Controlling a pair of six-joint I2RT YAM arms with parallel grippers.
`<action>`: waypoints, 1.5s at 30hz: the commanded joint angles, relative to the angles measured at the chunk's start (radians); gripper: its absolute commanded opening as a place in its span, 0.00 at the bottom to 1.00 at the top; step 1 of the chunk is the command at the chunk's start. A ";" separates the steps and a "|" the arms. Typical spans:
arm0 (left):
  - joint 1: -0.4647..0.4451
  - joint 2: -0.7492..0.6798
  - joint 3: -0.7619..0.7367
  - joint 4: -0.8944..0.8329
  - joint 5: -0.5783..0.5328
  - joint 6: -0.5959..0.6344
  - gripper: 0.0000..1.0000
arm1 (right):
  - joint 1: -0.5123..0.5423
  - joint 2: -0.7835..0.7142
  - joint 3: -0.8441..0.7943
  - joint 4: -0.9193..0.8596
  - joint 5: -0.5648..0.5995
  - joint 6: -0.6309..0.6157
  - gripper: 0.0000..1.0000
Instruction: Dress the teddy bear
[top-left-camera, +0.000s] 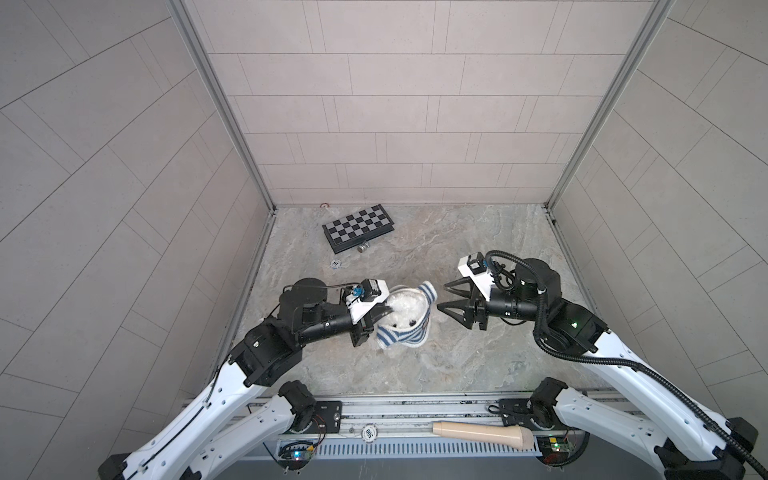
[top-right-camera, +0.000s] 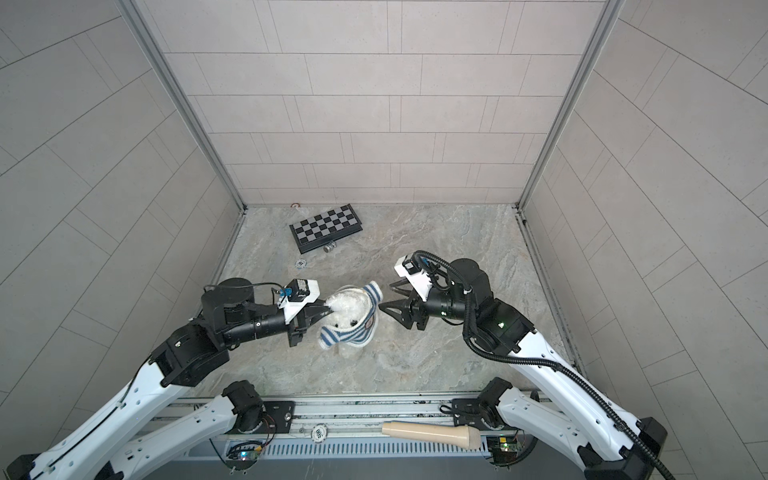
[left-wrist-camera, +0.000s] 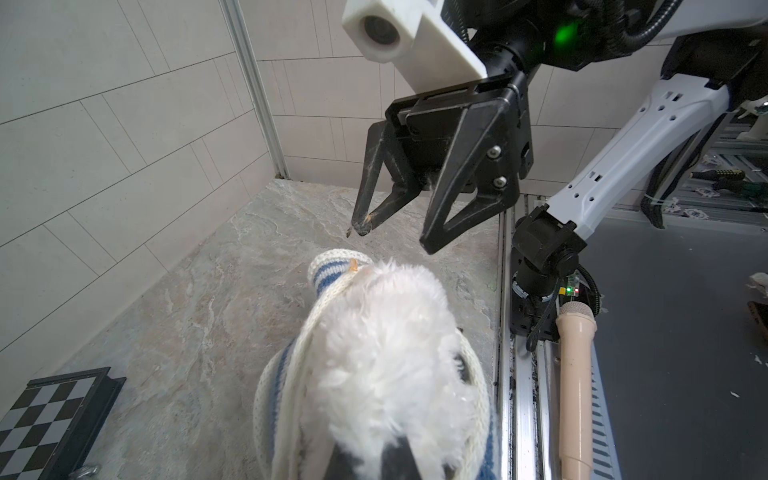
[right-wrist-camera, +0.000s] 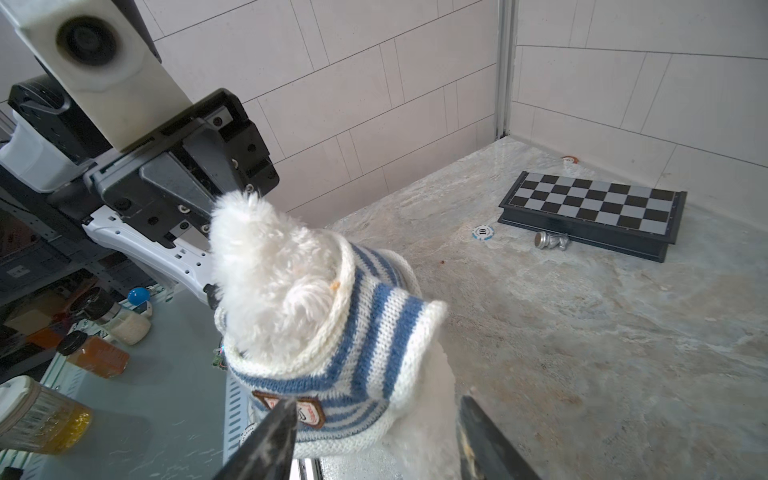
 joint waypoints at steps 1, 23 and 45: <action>0.001 0.004 0.042 0.034 0.048 0.009 0.00 | 0.004 0.013 0.027 -0.020 -0.055 -0.073 0.61; 0.001 0.017 0.054 0.064 0.053 -0.022 0.00 | 0.004 0.036 -0.003 0.033 -0.056 -0.109 0.07; 0.001 -0.081 -0.048 0.259 -0.127 -0.111 0.00 | -0.011 0.001 -0.058 -0.156 0.403 -0.152 0.00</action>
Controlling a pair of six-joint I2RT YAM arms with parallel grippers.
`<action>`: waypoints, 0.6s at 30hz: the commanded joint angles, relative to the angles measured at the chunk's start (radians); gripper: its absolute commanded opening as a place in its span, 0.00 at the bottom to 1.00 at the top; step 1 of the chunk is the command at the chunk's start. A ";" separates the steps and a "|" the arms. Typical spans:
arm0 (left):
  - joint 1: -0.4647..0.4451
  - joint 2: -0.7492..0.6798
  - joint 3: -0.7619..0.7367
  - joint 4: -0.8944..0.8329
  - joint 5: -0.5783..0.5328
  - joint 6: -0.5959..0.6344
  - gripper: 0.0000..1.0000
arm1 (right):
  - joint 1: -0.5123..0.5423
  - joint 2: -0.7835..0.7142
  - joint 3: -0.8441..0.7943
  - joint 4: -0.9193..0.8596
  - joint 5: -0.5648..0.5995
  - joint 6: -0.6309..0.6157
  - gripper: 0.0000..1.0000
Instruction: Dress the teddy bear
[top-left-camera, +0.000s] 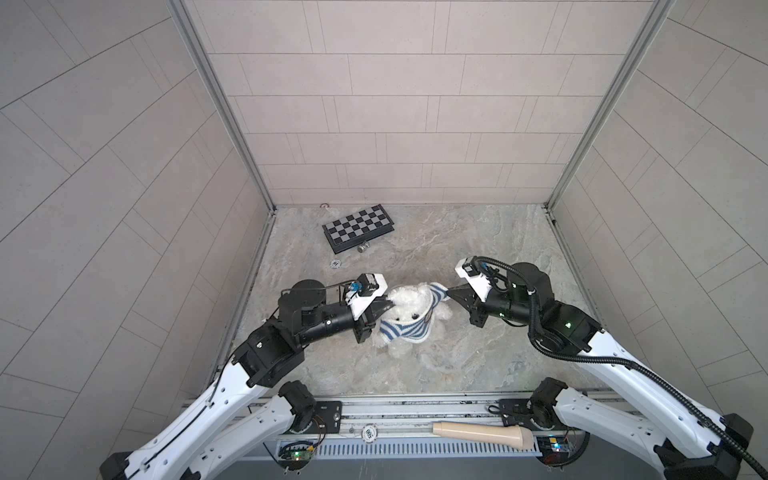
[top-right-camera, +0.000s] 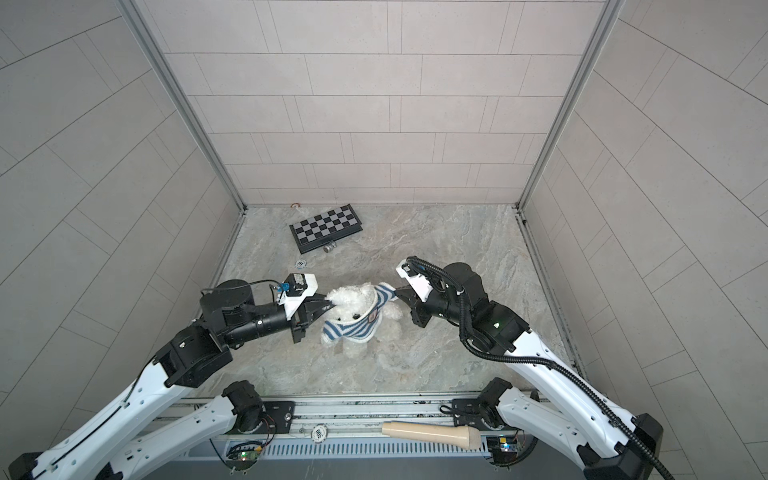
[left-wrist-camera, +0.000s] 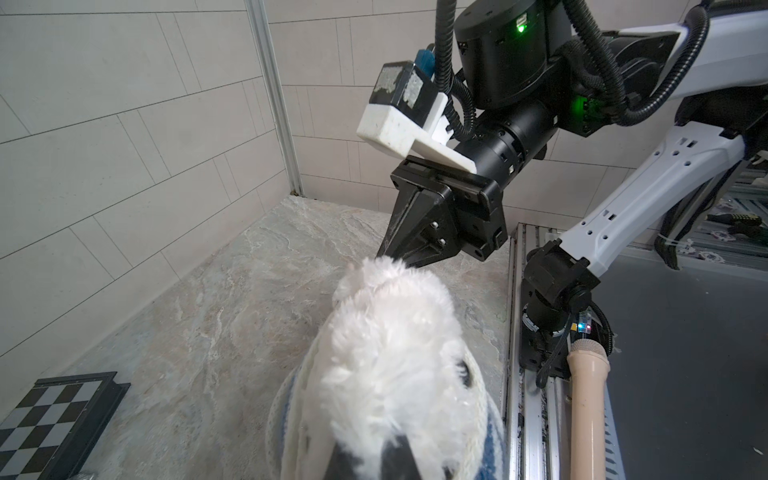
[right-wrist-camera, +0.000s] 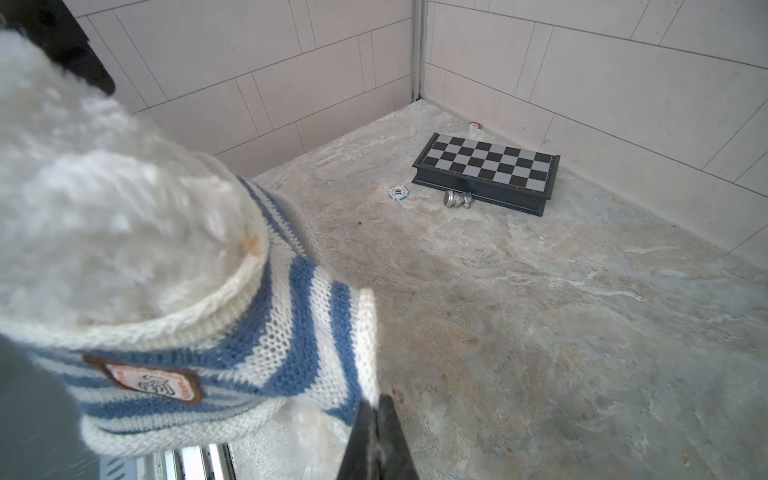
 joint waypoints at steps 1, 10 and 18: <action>0.002 -0.063 -0.007 0.145 -0.061 -0.031 0.00 | -0.009 0.010 -0.006 -0.093 0.116 -0.032 0.00; 0.002 -0.072 -0.039 0.215 -0.106 -0.091 0.00 | 0.008 0.008 -0.013 -0.074 0.030 -0.063 0.00; 0.002 -0.039 -0.037 0.205 -0.169 -0.136 0.00 | 0.059 -0.052 0.005 -0.022 0.042 -0.066 0.26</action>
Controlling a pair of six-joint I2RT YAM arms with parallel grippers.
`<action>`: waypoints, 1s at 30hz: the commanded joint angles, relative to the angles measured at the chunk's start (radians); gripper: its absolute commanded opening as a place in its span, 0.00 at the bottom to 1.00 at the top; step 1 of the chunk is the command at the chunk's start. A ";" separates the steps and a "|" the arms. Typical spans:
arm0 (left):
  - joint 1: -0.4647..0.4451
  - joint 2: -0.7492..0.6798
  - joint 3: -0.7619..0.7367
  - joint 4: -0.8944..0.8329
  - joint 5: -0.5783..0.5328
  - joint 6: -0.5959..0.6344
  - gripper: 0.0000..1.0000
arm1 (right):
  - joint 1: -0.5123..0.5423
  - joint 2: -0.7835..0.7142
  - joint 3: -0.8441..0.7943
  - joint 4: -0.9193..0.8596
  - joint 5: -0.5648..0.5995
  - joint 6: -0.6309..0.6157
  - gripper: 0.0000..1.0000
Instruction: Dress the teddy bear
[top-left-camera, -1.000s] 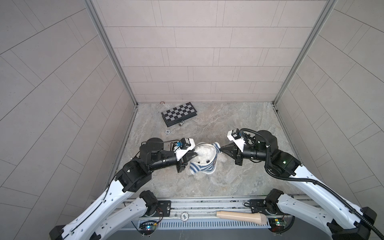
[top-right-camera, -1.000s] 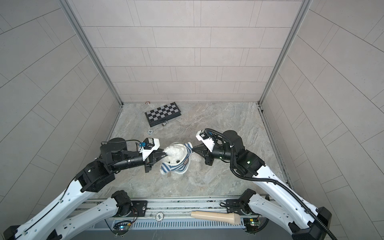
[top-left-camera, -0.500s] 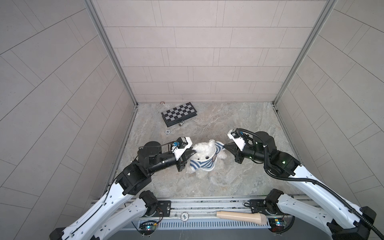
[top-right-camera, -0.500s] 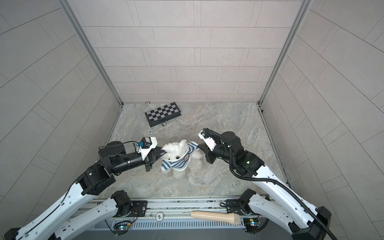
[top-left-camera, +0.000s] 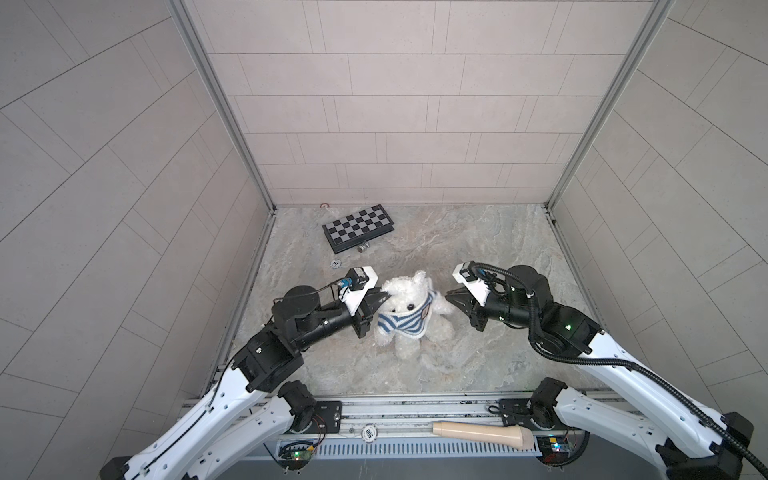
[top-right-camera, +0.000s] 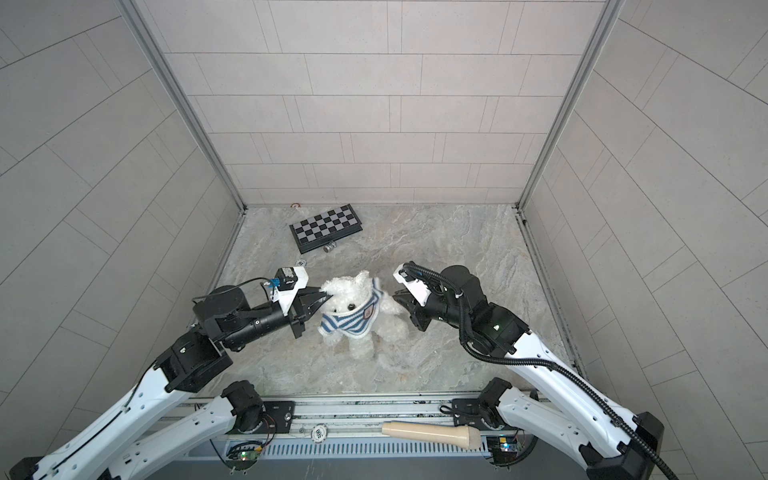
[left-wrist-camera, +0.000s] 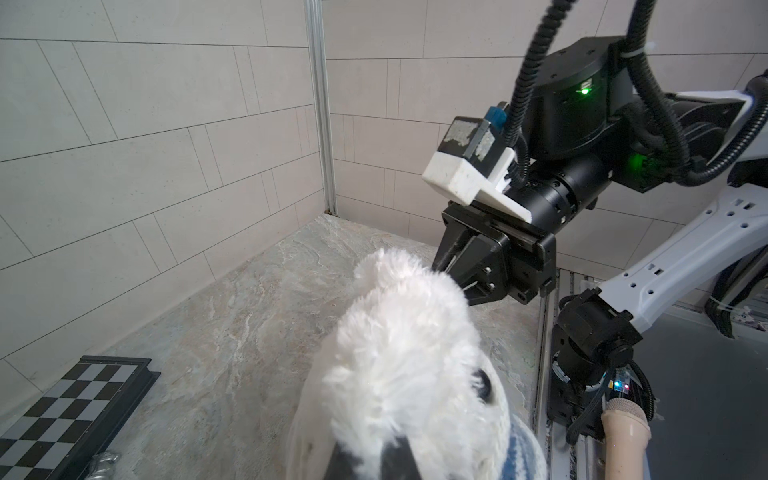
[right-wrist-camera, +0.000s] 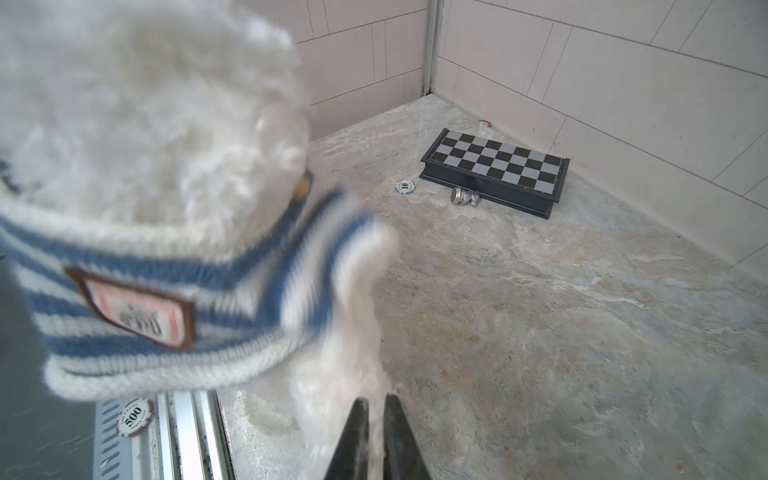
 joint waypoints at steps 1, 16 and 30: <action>0.002 -0.006 0.006 0.103 -0.043 -0.043 0.00 | 0.018 -0.030 0.022 -0.019 0.047 -0.040 0.32; -0.001 0.061 -0.020 0.203 -0.182 -0.473 0.00 | 0.207 -0.059 -0.140 0.365 0.069 0.113 0.65; -0.061 0.099 -0.022 0.263 -0.194 -0.494 0.00 | 0.225 0.067 -0.130 0.511 0.163 0.125 0.59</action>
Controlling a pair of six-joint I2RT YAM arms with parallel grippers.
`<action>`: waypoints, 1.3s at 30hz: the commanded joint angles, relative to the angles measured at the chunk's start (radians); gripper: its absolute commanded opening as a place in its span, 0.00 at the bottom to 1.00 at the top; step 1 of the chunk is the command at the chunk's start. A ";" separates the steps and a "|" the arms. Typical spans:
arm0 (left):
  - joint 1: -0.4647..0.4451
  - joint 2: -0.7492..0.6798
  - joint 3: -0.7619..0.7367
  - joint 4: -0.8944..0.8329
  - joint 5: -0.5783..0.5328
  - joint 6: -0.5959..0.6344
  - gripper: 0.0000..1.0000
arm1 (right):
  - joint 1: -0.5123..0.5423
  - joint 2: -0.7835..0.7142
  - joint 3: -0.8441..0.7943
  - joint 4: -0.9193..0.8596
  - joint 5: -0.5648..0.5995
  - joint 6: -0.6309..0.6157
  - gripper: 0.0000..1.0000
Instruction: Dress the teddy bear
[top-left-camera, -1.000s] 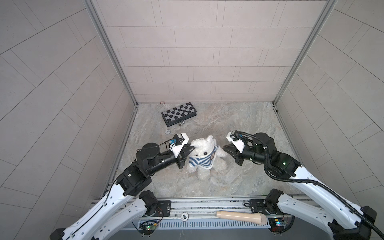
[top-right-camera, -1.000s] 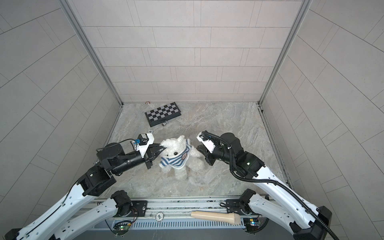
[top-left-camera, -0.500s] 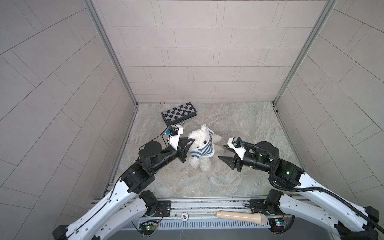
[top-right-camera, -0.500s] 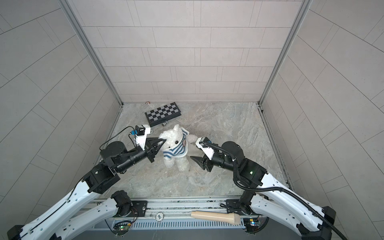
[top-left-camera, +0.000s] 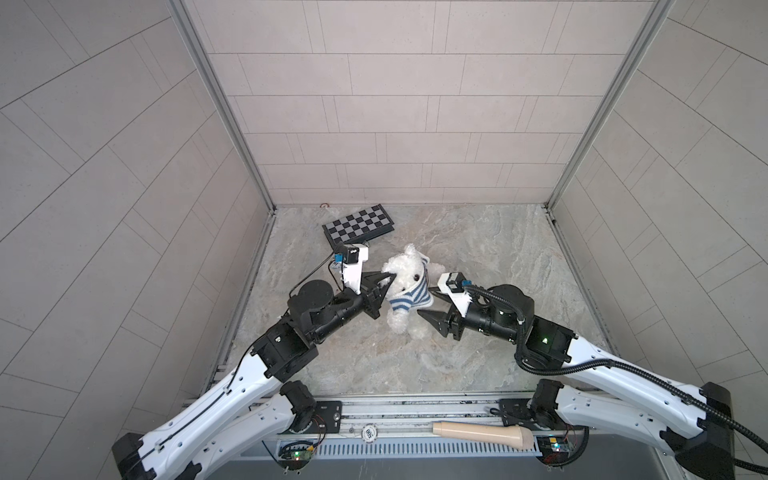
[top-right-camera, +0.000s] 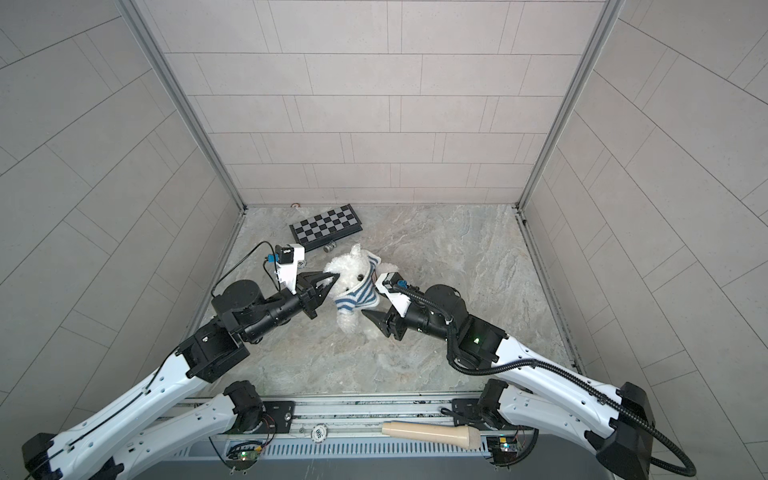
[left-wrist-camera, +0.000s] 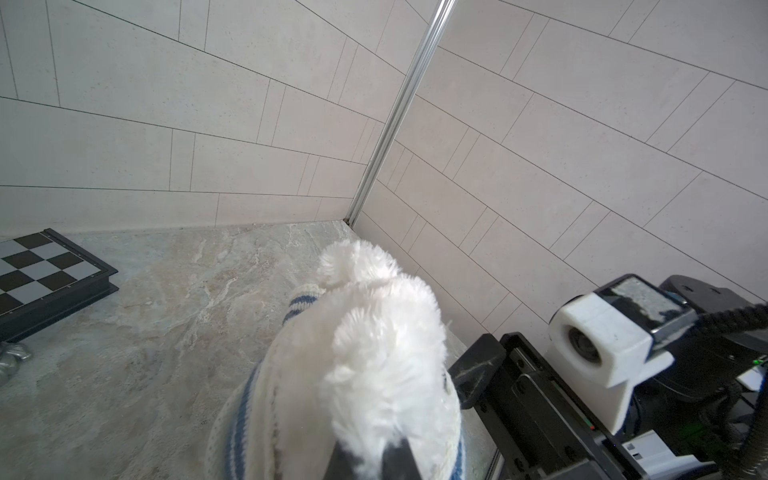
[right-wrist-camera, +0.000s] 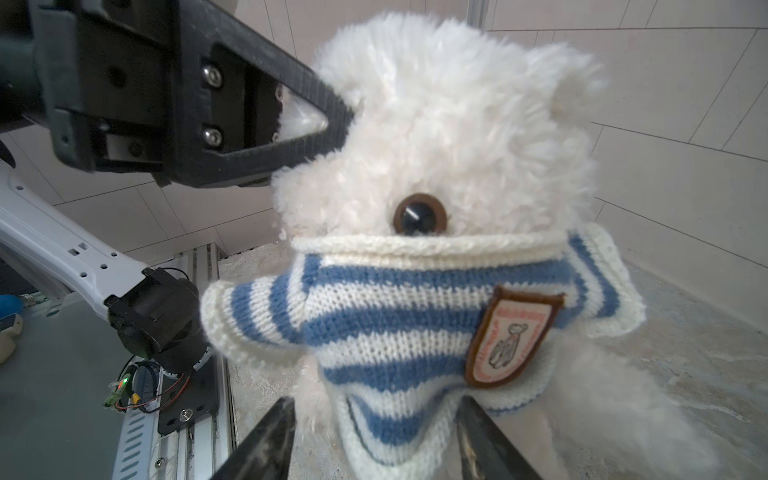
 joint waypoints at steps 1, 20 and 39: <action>-0.009 -0.007 0.002 0.095 -0.008 -0.018 0.00 | 0.007 0.005 0.012 0.068 0.038 0.011 0.56; -0.009 -0.028 0.054 0.036 -0.054 -0.066 0.00 | 0.006 -0.024 -0.052 -0.002 0.122 -0.028 0.00; -0.006 -0.069 0.097 0.056 -0.120 -0.139 0.00 | 0.005 0.002 -0.074 -0.117 0.128 -0.104 0.00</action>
